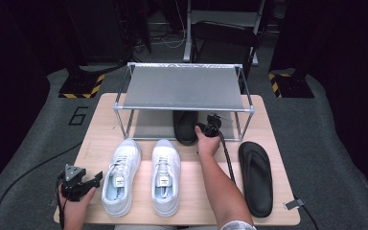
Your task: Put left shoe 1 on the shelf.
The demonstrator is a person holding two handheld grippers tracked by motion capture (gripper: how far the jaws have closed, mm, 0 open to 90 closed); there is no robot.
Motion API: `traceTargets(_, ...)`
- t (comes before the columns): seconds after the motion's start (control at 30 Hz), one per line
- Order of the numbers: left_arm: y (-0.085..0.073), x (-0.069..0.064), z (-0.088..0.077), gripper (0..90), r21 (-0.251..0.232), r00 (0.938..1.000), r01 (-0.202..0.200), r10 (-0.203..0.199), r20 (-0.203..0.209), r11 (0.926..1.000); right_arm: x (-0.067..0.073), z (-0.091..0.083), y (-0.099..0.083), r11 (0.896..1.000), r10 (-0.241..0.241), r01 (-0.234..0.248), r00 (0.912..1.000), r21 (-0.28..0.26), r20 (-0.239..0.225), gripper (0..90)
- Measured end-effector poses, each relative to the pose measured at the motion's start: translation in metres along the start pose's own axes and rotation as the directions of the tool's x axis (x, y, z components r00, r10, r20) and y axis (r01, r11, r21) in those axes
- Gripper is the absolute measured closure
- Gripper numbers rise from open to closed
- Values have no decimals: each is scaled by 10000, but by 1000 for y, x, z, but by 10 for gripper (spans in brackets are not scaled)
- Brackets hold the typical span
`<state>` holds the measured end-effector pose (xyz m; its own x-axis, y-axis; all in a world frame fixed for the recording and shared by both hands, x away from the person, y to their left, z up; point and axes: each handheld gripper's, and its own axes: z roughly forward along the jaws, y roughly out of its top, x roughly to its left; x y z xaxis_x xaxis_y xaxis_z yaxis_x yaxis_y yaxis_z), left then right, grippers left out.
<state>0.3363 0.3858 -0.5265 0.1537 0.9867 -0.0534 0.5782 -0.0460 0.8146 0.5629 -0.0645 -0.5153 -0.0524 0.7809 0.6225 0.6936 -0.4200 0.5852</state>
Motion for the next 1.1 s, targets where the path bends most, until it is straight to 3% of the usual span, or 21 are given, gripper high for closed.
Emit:
traceTargets(0.13, 0, 0, 0, 285, -43, 10000, -33, 33, -23, 10000, -3, -2, 1, 9982, -418, 421, 9991, -436, 74, 585)
traceTargets(0.2, 0, 0, 0, 285, -55, 10000, -20, 20, -24, 10000, -4, -5, 0, 9976, -435, 420, 9987, -546, -265, 585)
traceTargets(0.3, 0, 0, 0, 285, -51, 10000, 12, -12, -36, 10000, -3, -10, -3, 9977, -445, 464, 9983, -491, 375, 588)
traceTargets(0.33, 0, 0, 0, 285, -62, 10000, 35, -35, -34, 10000, -3, -14, -4, 9961, -747, 758, 9969, -452, 249, 593)
traceTargets(0.37, 0, 0, 0, 285, -88, 10000, -8, 7, -47, 10000, -2, -16, -5, 9963, -721, 731, 9971, -456, 244, 595)
traceTargets(0.4, 0, 0, 0, 285, -93, 10000, -11, 10, -47, 10000, 0, -22, -8, 9954, -776, 759, 9966, -593, -268, 599)
traceTargets(0.57, 0, -1, -1, 285, -177, 9999, -34, 32, -109, 9998, 1, -39, -14, 9915, -1193, 1189, 9928, -526, -47, 607)
traceTargets(0.63, 0, -2, 0, 285, -250, 9999, 17, -21, -139, 9997, 3, -46, -17, 9928, -1143, 1134, 9932, -383, -230, 608)
traceTargets(0.73, 1, -1, 0, 285, -213, 9999, -98, 95, -140, 9997, 7, -65, -25, 9924, -1196, 1184, 9921, -332, -386, 611)
traceTargets(0.93, 2, -2, -1, 285, -142, 9999, 33, -34, -94, 9999, 9, -103, -41, 9857, -1659, 1637, 9843, -408, -607, 620)
traceTargets(1.1, 2, -3, -1, 285, -95, 9999, -139, 138, -68, 9999, 1, -130, -56, 9893, -1458, 1448, 9860, -174, -809, 619)
